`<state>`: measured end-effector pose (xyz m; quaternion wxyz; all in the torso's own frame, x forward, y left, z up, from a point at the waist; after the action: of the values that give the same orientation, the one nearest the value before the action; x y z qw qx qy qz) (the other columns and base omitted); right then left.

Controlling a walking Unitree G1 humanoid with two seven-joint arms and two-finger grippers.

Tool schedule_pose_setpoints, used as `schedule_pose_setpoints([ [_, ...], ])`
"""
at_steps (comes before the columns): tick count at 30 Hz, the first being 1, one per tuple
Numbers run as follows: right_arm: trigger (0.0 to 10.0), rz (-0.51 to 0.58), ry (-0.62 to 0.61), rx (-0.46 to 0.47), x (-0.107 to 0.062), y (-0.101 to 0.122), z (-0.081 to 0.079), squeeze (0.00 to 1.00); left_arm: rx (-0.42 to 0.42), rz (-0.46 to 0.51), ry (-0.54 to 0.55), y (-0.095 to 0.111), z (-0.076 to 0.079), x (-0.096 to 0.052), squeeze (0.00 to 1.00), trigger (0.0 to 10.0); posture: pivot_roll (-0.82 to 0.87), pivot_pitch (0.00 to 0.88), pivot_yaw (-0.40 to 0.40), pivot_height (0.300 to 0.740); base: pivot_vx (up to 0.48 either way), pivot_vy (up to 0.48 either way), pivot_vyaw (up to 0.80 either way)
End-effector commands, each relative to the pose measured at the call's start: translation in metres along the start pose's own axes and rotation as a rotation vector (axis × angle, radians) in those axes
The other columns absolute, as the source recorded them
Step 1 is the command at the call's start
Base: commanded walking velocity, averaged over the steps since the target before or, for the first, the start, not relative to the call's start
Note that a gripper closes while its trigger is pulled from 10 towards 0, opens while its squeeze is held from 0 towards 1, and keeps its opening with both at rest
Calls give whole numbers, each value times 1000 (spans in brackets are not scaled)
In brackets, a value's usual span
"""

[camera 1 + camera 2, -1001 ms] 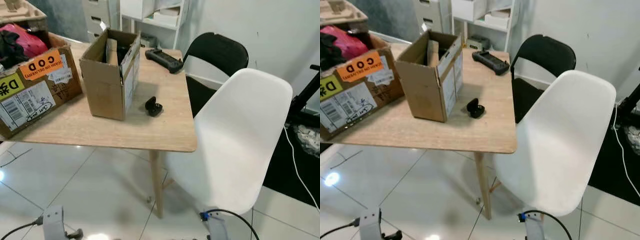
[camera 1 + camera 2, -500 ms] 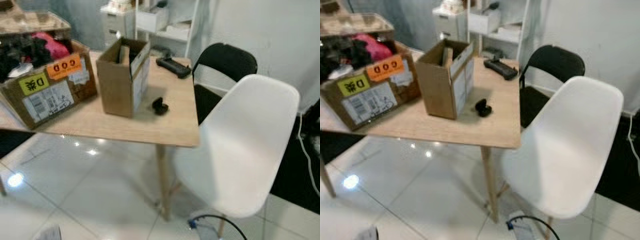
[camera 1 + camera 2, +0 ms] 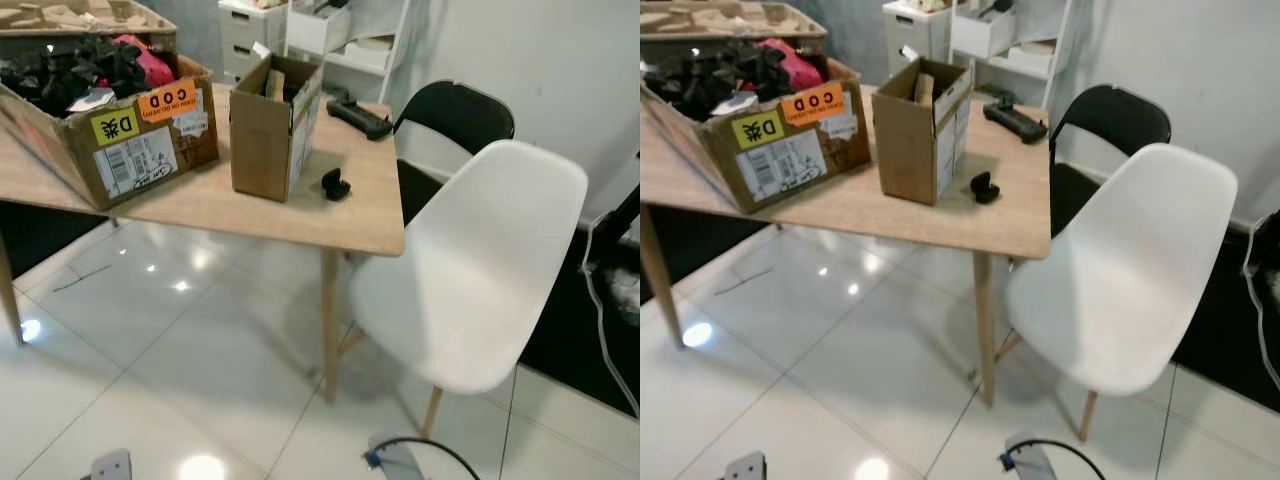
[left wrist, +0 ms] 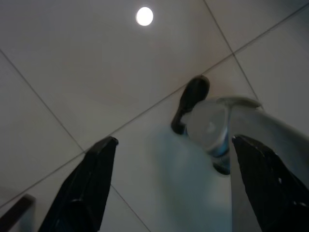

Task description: Picking trash to rubbish bin

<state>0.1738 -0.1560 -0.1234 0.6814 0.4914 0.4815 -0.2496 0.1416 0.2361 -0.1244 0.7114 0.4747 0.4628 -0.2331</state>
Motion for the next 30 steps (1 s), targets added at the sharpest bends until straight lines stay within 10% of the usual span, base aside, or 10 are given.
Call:
schedule_pose_setpoints([
  [1,10000,-58,6,-4,-1,-14,-3,0,12,-8,-10,-2,3,0,0,10000,128,82,-32,740,-337,0,0],
  [16,10000,-69,8,-34,0,-14,-6,0,35,-9,-8,-2,4,1,0,10000,141,64,-38,740,-339,0,0],
  [30,10000,-119,-18,-72,-5,-28,11,0,-11,6,115,-3,-30,-6,0,10000,157,55,-47,740,-51,0,-528],
])
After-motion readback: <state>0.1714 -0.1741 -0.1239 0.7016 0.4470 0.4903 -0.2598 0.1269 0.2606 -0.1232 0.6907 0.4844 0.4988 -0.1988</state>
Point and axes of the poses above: a point about 5 cm out from each wrist's last joint towards the gripper, its own x axis pointing out of the wrist towards the gripper, its own y axis along the axis of the wrist's last joint, z = x × y, the point moved 3 cm from there along x, pointing out of the wrist towards the gripper, and after that the axes turned 1 degree about -x, right-handed, at the moved point
